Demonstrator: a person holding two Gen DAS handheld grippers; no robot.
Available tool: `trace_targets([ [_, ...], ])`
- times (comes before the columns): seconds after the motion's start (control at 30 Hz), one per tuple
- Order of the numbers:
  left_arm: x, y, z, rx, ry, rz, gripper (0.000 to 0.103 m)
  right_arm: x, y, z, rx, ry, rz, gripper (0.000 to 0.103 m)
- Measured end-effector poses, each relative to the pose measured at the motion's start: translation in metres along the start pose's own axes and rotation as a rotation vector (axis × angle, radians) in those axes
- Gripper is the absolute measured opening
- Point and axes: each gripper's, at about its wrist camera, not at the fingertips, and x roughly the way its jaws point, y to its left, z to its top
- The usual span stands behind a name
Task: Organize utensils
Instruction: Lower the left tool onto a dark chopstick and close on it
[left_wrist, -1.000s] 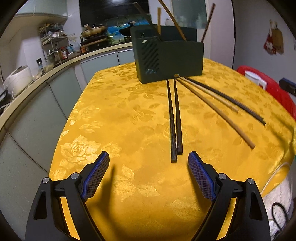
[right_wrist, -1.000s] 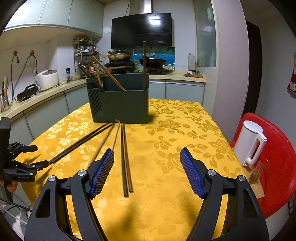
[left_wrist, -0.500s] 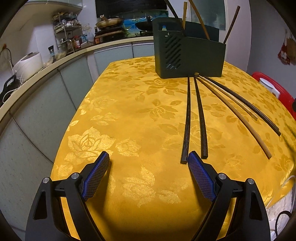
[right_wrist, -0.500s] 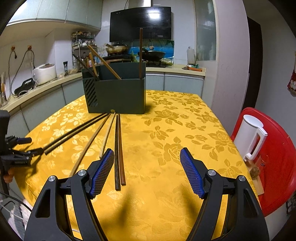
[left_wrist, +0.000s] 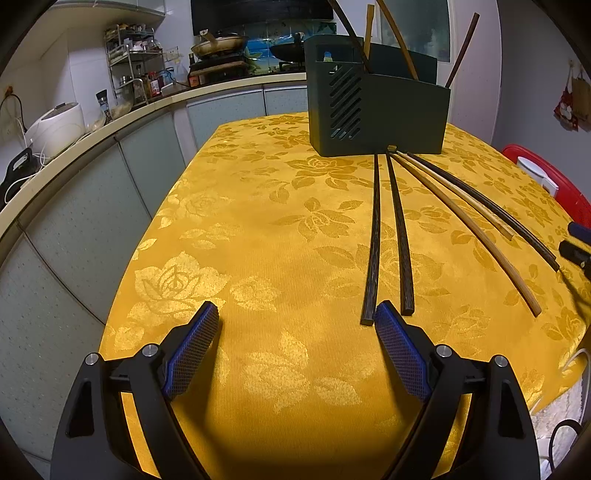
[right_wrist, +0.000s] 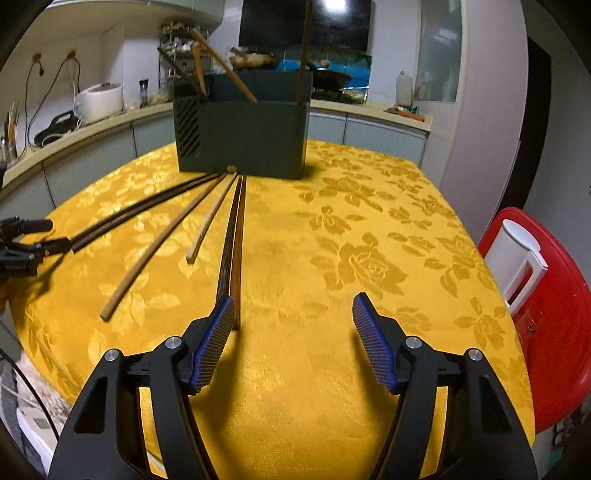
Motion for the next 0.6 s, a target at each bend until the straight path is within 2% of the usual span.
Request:
trace_targets([
  [0.17,0.0006,-0.001,0.0001,0.002,-0.002,0.002,0.084,0.0019,0.0094,-0.0031,-0.048,0.008,0.012,0.064],
  [0.33,0.0002,-0.0008,-0.0003,0.002,-0.002,0.002,0.084,0.0021,0.0102,-0.0024,-0.041,0.007,0.008,0.062],
  [0.47,0.0005,-0.0004,-0.0002,0.003,-0.002,0.001,0.084,0.0018,0.0092,-0.0011,-0.03,0.011,0.005,0.055],
  [0.6,0.0007,-0.0008,-0.0001,0.003,-0.002,0.002,0.084,0.0041,0.0057,-0.0019,-0.035,0.019,0.013,0.053],
])
